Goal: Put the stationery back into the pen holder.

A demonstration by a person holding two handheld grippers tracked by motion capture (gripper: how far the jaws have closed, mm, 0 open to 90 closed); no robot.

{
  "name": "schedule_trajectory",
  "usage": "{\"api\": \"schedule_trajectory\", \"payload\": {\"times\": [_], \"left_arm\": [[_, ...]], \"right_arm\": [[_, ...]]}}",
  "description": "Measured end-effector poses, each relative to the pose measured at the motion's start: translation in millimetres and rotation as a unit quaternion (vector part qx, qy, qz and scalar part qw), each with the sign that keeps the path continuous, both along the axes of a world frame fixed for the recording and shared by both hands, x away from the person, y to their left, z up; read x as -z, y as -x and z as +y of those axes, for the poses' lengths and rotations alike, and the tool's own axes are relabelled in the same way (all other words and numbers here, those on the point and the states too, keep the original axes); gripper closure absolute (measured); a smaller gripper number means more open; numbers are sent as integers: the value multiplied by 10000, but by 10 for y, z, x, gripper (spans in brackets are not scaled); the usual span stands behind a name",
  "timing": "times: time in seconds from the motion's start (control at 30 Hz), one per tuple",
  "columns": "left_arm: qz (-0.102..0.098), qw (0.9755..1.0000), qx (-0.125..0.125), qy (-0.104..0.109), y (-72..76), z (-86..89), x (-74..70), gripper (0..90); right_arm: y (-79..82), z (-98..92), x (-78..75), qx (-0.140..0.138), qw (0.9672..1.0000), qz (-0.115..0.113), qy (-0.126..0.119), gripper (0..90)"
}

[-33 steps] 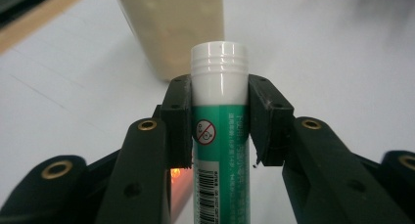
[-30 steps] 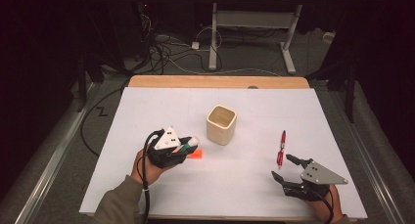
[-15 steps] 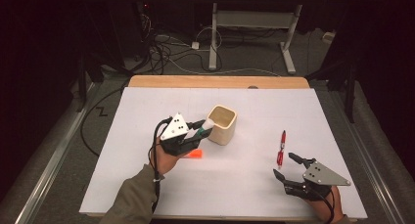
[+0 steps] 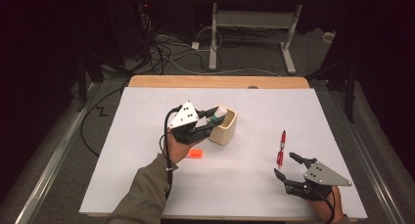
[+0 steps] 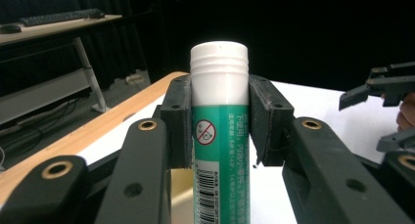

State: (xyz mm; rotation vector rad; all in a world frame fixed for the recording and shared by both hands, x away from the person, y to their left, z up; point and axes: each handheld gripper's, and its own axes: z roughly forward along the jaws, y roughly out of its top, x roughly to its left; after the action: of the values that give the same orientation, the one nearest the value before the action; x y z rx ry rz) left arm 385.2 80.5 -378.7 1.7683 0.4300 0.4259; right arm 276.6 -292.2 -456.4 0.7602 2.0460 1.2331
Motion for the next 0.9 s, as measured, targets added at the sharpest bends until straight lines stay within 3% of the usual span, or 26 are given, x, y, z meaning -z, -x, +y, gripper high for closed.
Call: {"api": "schedule_trajectory", "payload": {"times": [0.57,0.73,0.9], "left_arm": [[27,9998,20,189,-333,-289,77,631],[-24,9999,-17,159,-422,-377,105,631],[51,9999,-64,116,-504,-423,196,630]], "right_arm": [[-5,0,11,-40,10000,24,7,273],[-8,3,15,-72,10000,36,22,274],[-9,5,21,-95,9999,55,32,275]]}}
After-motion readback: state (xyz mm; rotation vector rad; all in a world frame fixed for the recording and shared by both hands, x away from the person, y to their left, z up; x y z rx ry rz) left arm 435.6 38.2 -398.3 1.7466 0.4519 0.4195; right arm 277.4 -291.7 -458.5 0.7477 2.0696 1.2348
